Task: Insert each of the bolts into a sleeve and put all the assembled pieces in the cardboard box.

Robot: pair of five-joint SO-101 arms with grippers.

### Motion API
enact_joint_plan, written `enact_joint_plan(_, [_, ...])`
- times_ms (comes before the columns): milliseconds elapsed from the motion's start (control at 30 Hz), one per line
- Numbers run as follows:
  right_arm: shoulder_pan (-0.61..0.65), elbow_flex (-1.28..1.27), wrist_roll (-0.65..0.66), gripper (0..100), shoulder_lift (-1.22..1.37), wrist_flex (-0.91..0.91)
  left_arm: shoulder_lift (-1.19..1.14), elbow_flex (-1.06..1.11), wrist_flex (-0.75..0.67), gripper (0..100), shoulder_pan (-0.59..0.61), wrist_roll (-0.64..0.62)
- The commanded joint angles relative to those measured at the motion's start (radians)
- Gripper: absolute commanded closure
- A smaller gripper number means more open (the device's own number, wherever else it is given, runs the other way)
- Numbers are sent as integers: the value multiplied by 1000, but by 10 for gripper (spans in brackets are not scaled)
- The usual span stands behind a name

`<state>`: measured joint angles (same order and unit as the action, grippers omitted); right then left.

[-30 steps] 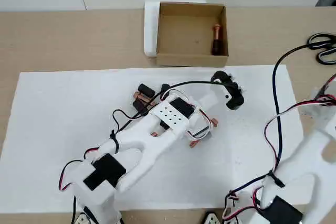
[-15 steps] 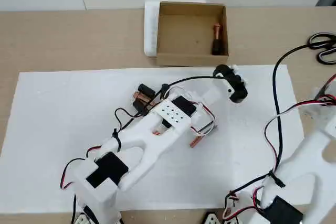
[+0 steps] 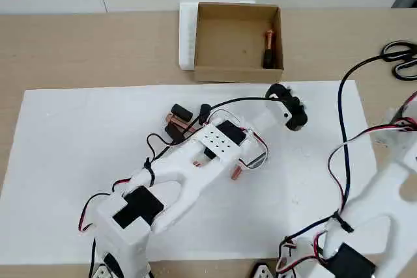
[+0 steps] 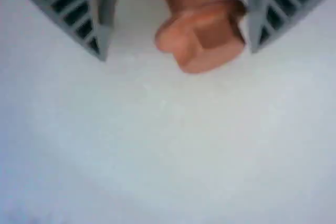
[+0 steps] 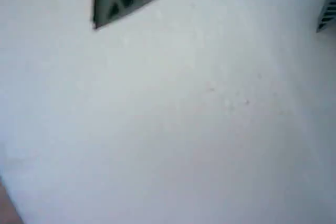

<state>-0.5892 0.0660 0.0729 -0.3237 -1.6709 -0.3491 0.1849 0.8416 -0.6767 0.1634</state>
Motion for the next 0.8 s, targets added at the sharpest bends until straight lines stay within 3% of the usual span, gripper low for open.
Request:
enact_joint_plan(0, [-4,5,11,790,-36,-10,-2,-39,-12,841,-3,-5])
enact_joint_plan(267, [-4,5,11,790,-36,-4,3,-39,-12,992,-5,-5])
enact_joint_plan(467, [-4,5,11,790,-30,-4,5,-56,-9,994,-5,-5])
enact_joint_plan(767, [-4,5,11,790,-35,-7,5,-326,239,994,-5,-5])
